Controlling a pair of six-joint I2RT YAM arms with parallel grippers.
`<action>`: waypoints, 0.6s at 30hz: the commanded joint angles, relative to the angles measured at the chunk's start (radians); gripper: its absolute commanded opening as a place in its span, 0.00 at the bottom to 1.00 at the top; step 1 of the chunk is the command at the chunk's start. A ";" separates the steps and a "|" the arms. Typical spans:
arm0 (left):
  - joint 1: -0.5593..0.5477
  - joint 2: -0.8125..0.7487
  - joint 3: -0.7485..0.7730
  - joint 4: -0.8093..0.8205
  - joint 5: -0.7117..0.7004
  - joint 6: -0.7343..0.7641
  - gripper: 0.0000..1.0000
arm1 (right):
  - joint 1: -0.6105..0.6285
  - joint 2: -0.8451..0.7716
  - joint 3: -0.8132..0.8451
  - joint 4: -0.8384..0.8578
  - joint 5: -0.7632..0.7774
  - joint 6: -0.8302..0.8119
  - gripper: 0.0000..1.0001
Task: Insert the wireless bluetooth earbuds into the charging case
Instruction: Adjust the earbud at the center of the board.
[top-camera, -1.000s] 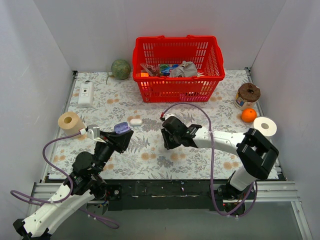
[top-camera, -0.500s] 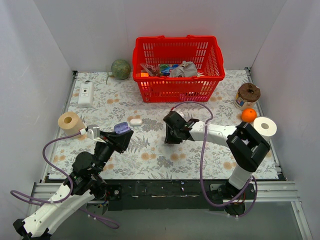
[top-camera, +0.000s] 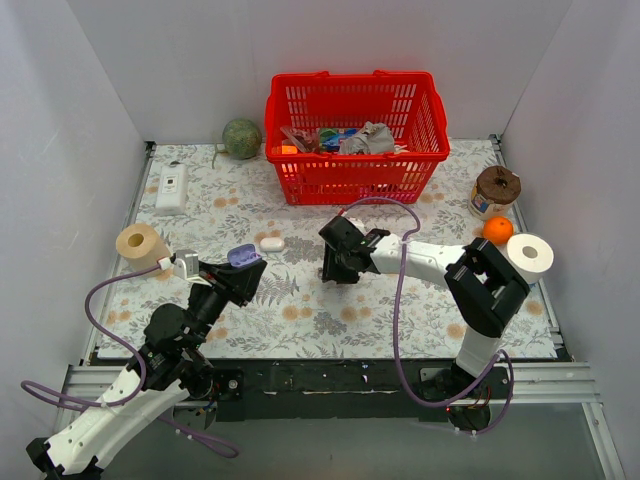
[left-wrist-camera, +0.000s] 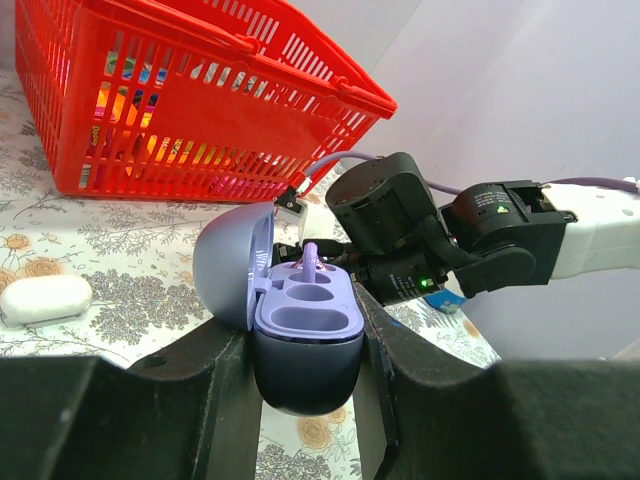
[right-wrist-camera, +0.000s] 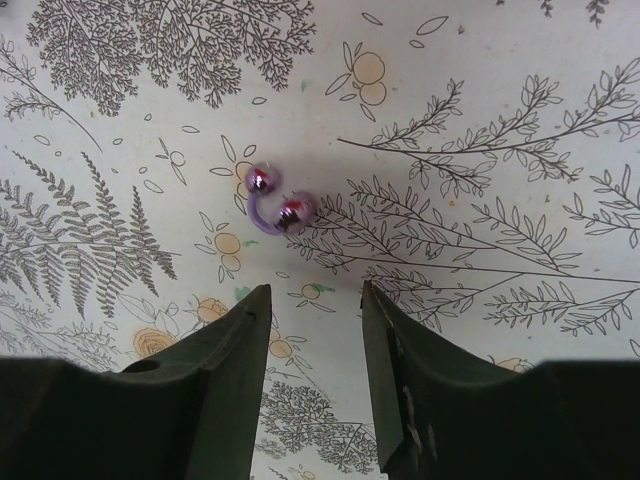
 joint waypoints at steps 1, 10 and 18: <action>0.003 -0.006 -0.010 0.015 -0.006 0.000 0.00 | 0.001 0.004 0.019 -0.035 0.024 0.009 0.50; 0.005 -0.007 -0.010 0.011 -0.013 -0.001 0.00 | 0.049 -0.028 0.134 -0.099 0.102 -0.229 0.51; 0.003 -0.012 -0.006 0.002 -0.016 0.008 0.00 | 0.055 -0.025 0.168 -0.032 0.018 -0.666 0.42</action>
